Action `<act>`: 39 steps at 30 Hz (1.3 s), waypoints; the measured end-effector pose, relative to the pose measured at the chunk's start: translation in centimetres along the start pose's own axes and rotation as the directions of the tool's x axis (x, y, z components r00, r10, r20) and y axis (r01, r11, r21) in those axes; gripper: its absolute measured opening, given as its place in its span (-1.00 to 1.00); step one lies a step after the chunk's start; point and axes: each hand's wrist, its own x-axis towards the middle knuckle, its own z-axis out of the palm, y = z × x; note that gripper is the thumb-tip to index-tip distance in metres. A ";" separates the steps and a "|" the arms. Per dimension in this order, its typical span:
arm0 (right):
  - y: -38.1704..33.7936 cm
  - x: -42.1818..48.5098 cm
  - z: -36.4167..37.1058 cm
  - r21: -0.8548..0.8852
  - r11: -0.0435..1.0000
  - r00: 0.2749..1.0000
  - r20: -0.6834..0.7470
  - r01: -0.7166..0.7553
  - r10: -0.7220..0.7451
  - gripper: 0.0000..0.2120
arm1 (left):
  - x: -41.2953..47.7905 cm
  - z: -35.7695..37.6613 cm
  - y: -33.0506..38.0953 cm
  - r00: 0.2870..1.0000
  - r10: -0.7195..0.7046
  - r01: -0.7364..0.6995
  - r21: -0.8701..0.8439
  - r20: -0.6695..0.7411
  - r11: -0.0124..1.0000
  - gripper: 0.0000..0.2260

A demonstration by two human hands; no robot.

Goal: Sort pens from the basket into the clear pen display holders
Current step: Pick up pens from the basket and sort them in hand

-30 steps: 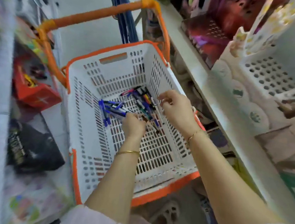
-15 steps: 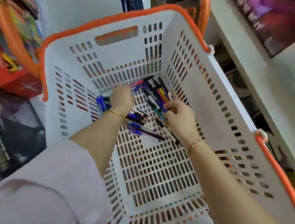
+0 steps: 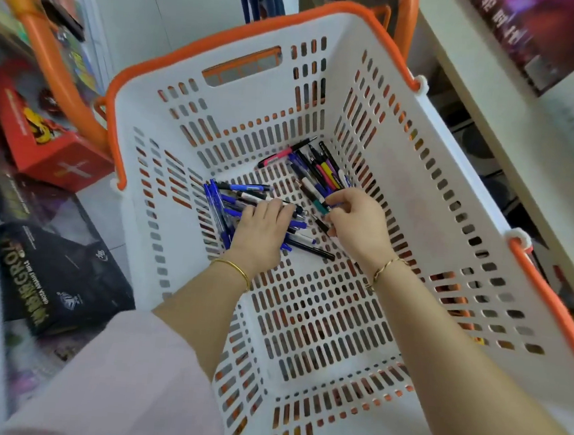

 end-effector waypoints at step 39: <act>-6.0 -8.9 -12.3 0.246 0.939 0.945 -0.281 0.242 -0.170 -0.75 | -3.5 -18.6 5.1 0.958 -0.066 0.233 -0.894 0.278 -0.383 -0.91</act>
